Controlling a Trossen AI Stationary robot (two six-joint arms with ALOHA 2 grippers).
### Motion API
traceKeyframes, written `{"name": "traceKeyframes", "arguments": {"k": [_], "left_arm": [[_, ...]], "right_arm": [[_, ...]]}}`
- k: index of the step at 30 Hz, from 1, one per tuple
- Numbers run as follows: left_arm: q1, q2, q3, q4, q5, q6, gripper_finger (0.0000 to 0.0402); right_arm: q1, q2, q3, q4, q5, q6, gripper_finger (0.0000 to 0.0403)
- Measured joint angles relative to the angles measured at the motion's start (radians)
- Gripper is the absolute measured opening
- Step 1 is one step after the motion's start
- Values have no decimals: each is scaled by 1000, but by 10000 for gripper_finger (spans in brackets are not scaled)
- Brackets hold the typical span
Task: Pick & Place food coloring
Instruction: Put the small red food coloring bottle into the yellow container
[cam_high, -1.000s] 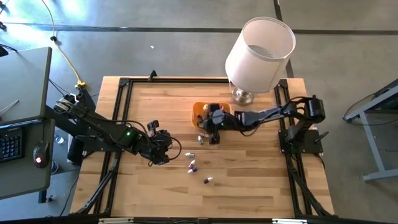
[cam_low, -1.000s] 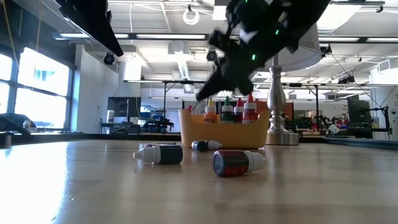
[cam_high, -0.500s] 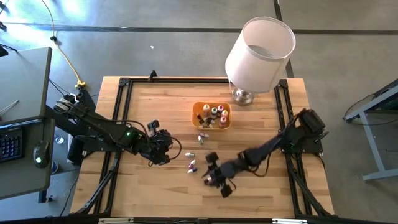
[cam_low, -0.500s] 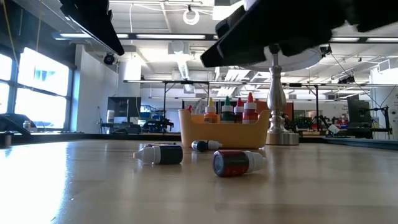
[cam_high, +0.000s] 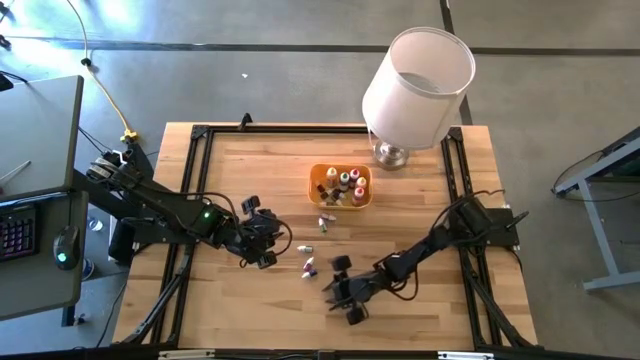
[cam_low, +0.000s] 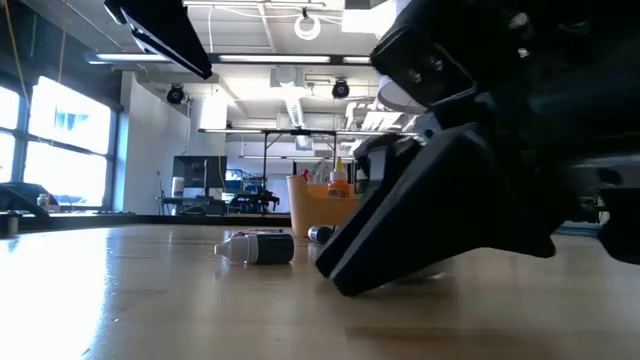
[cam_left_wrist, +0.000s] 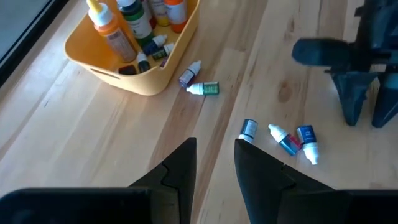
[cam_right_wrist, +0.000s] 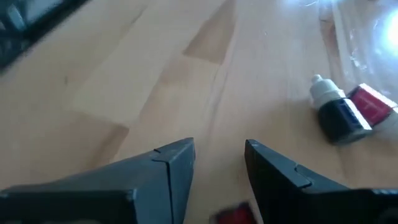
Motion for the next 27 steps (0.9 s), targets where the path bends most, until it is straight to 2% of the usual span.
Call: {"name": "traceKeyframes", "arguments": {"k": [7, 12, 15, 18, 21, 24, 27], "left_arm": [[0, 0, 0, 5, 0, 2, 105], [0, 0, 0, 5, -3, 8, 105], [0, 0, 0, 5, -3, 11, 105], [0, 0, 0, 4, -3, 13, 105], [0, 0, 0, 4, -3, 13, 105], [0, 0, 0, 4, -3, 13, 105], [0, 0, 0, 5, -2, 13, 105]], "right_arm": [[-14, 62, 4, 25, -5, -6, 139], [-23, 71, -1, 87, -9, -99, 139], [-27, 56, -5, 162, -13, -225, 139], [-27, -17, -7, 76, 13, -342, 139], [-33, -127, -9, -55, 36, -371, 139], [-33, -247, -5, -166, 31, -305, 139], [-31, -314, -5, -289, 15, -136, 139]]}}
